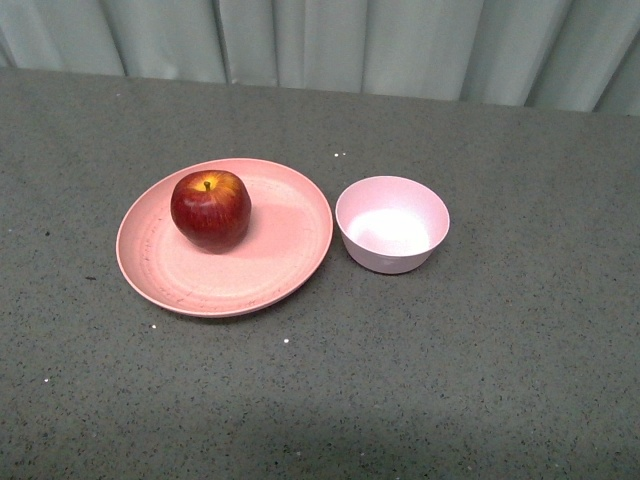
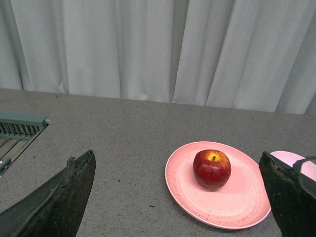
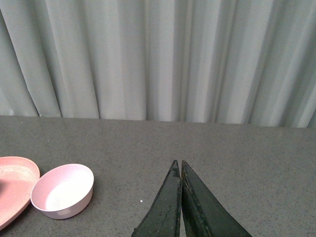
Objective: Move apple from plate to bowl
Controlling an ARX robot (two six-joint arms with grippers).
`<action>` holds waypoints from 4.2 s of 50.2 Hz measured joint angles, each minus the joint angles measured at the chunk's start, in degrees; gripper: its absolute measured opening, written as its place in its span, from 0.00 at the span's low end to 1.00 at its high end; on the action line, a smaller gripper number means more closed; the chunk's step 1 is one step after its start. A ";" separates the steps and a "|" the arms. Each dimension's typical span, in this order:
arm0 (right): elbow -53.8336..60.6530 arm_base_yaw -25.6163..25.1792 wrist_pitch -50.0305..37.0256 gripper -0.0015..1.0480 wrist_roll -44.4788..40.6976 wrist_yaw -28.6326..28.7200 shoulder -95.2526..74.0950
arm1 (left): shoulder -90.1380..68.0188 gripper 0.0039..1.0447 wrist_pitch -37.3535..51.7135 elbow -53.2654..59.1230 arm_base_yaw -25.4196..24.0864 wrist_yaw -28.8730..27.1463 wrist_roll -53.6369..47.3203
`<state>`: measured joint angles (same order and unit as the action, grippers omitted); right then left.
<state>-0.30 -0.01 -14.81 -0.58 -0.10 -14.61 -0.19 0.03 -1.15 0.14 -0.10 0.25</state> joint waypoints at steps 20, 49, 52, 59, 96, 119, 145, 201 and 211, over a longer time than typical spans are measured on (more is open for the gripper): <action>-0.04 0.00 13.92 0.01 -0.02 0.15 11.89 | 0.00 0.94 0.00 0.00 0.00 0.00 0.00; -0.04 0.00 14.73 0.75 0.00 0.13 14.36 | 0.00 0.94 0.00 0.00 0.02 -0.02 0.00; -0.04 0.00 14.73 0.87 0.00 0.15 14.36 | -1.20 0.94 -2.69 -0.74 1.05 -4.11 1.40; -0.04 0.00 14.73 0.90 0.04 0.13 14.36 | -17.59 0.94 1.81 -2.16 1.60 -10.05 5.90; -0.04 0.00 14.73 0.91 0.04 0.13 14.36 | -108.17 0.94 40.89 -36.52 9.73 -3.21 8.07; -0.04 0.00 14.73 0.91 0.04 0.13 14.36 | -119.43 0.94 31.56 -51.84 14.78 -4.28 7.45; -0.04 0.00 14.73 0.91 0.04 0.13 14.36 | -122.25 0.89 24.00 -53.42 15.78 -3.15 6.21; -0.04 0.00 14.73 0.91 0.04 0.13 14.36 | -125.52 0.70 19.93 -67.47 33.70 -4.28 5.35; -0.04 0.00 14.73 0.91 0.04 0.13 14.36 | -127.58 0.70 18.36 -70.49 34.01 -4.17 4.90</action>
<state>-0.34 -0.01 -0.08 -0.54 0.03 -0.25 -127.76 18.39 -71.64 34.15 -4.27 5.15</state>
